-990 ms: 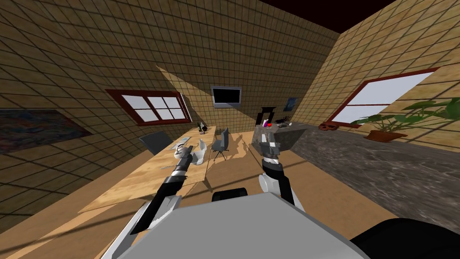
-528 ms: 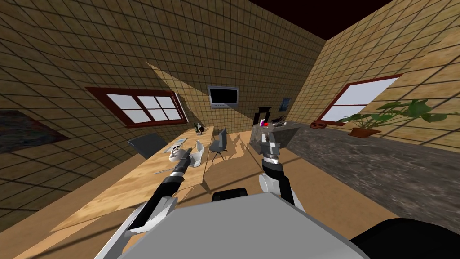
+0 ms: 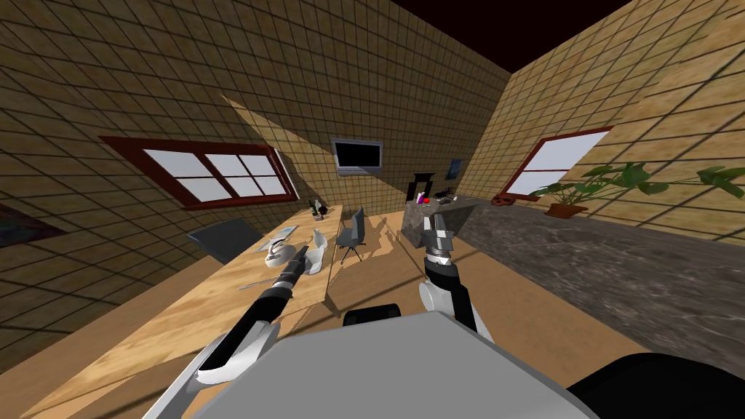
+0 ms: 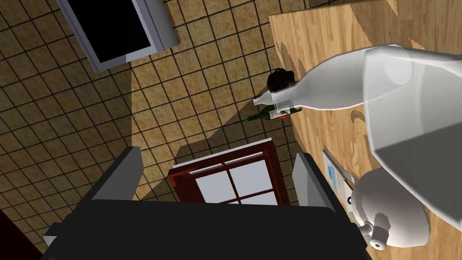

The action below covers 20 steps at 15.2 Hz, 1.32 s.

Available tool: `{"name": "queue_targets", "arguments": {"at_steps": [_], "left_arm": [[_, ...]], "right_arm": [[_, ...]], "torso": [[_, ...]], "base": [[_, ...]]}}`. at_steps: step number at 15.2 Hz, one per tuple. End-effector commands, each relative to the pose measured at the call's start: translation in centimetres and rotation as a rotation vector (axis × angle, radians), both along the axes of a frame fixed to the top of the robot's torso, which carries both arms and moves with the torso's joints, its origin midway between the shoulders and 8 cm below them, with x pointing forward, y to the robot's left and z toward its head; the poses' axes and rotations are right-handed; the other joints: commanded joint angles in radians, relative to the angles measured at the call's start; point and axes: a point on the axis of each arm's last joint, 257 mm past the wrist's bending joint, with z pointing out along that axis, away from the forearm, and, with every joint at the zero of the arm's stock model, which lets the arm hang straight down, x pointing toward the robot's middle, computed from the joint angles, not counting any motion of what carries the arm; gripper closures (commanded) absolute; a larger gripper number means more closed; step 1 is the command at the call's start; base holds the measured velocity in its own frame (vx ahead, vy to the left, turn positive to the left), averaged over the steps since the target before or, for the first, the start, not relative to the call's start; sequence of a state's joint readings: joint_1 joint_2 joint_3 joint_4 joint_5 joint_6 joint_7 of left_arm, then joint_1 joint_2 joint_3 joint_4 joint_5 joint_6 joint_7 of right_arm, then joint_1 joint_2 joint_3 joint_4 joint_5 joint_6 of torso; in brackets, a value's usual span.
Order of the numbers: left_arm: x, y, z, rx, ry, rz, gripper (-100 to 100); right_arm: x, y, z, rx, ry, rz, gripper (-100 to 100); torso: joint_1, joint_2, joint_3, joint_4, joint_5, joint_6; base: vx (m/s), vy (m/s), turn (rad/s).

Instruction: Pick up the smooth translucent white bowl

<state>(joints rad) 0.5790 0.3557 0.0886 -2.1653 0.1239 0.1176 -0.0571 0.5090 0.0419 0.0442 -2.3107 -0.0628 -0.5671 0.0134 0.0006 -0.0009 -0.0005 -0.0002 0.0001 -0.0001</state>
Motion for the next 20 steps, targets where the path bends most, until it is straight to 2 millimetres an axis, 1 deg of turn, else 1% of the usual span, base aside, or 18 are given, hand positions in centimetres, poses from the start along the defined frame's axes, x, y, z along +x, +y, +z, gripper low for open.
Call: {"name": "queue_targets", "arguments": {"at_steps": [1, 2, 3, 5, 6, 7, 8, 9, 10, 11, 12, 13, 14, 16, 17, 18, 19, 20], "left_arm": [[-0.4, 1.3, -1.7, -0.014, 0.061, 0.023, -100], [-0.4, 1.4, -2.0, -0.015, 0.073, 0.026, -100], [-0.8, 2.4, -2.9, -0.027, 0.108, 0.042, -100], [-0.9, 2.6, -3.5, -0.028, 0.132, 0.049, -100], [-1.4, 3.6, -4.6, -0.041, 0.174, 0.068, -100], [-1.5, 3.7, -5.0, -0.042, 0.19, 0.072, -100], [-2.0, 4.7, -5.8, -0.054, 0.222, 0.089, -100], [-2.2, 4.8, -6.4, -0.056, 0.247, 0.097, -100], [-2.3, 4.8, -6.4, -0.056, 0.249, 0.097, -100], [-2.9, 5.8, -7.4, -0.07, 0.288, 0.117, -100], [-3.0, 5.9, -7.8, -0.071, 0.306, 0.122, -100], [-3.0, 5.9, -7.8, -0.071, 0.306, 0.122, -100], [-3.7, 6.9, -8.8, -0.085, 0.346, 0.143, -100], [-3.9, 6.9, -9.2, -0.086, 0.362, 0.148, -100], [-4.7, 7.9, -10.1, -0.1, 0.403, 0.169, -100], [-4.9, 8.0, -10.4, -0.101, 0.416, 0.174, -100], [-5.5, 8.8, -11.1, -0.115, 0.447, 0.193, -100], [-5.9, 8.9, -11.6, -0.117, 0.469, 0.2, -100]], "right_arm": [[0.0, 0.0, 0.0, 0.0, 0.0, 0.0, 0], [0.0, 0.0, 0.0, 0.0, 0.0, 0.0, 0], [0.0, 0.0, 0.0, 0.0, 0.0, 0.0, 0], [0.0, 0.0, 0.0, 0.0, 0.0, 0.0, 0], [0.0, 0.0, 0.0, 0.0, 0.0, 0.0, 0], [0.0, 0.0, 0.0, 0.0, 0.0, 0.0, 0], [0.0, 0.0, 0.0, 0.0, 0.0, 0.0, 0], [0.0, 0.0, 0.0, 0.0, 0.0, 0.0, 0], [0.0, 0.0, 0.0, 0.0, 0.0, 0.0, 0], [0.0, 0.0, 0.0, 0.0, 0.0, 0.0, 0], [0.0, 0.0, 0.0, 0.0, 0.0, 0.0, 0], [0.0, 0.0, 0.0, 0.0, 0.0, 0.0, 0], [0.0, 0.0, 0.0, 0.0, 0.0, 0.0, 0], [0.0, 0.0, 0.0, 0.0, 0.0, 0.0, 0], [0.0, 0.0, 0.0, 0.0, 0.0, 0.0, 0], [0.0, 0.0, 0.0, 0.0, 0.0, 0.0, 0], [0.0, 0.0, 0.0, 0.0, 0.0, 0.0, 0], [0.0, 0.0, 0.0, 0.0, 0.0, 0.0, 0]], "torso": [[0.0, 0.0, 0.0, 0.0, 0.0, 0.0], [0.0, 0.0, 0.0, 0.0, 0.0, 0.0], [0.0, 0.0, 0.0, 0.0, 0.0, 0.0], [0.001, -0.001, 0.0, 0.0, 0.0, 0.0], [0.0, 0.0, 0.0, 0.0, 0.0, 0.0], [0.0, 0.0, 0.0, 0.0, 0.0, 0.0], [0.0, 0.0, 0.0, 0.0, 0.0, 0.0], [0.001, -0.001, 0.0, 0.0, 0.0, 0.0], [0.001, -0.001, 0.0, 0.0, 0.0, 0.0], [0.001, -0.001, 0.0, 0.0, 0.0, 0.0], [0.001, 0.0, 0.0, 0.0, 0.0, 0.0], [0.001, 0.0, 0.0, 0.0, 0.0, 0.0], [0.001, 0.0, 0.0, 0.0, 0.0, 0.0], [0.0, 0.0, 0.0, 0.0, 0.0, 0.0], [0.0, 0.0, 0.0, 0.0, 0.0, 0.0], [0.001, 0.0, 0.0, 0.0, 0.0, 0.0], [0.001, -0.001, 0.0, 0.0, 0.0, 0.0], [0.001, -0.001, 0.0, 0.0, 0.0, 0.0]], "base": [[0.015, 0.007, -0.086], [0.015, 0.008, -0.109], [0.018, 0.01, -0.146], [0.016, 0.013, -0.078], [0.013, 0.008, -0.094], [0.014, 0.012, -0.105], [0.02, 0.016, -0.158], [0.022, 0.017, -0.139], [0.015, 0.015, -0.036], [0.014, 0.013, -0.082], [0.016, 0.016, -0.096], [0.011, 0.013, -0.045], [0.013, 0.009, -0.112], [0.014, 0.014, -0.076], [0.016, 0.018, -0.102], [0.017, 0.022, -0.107], [0.02, 0.024, -0.131], [0.02, 0.026, -0.109]]}}
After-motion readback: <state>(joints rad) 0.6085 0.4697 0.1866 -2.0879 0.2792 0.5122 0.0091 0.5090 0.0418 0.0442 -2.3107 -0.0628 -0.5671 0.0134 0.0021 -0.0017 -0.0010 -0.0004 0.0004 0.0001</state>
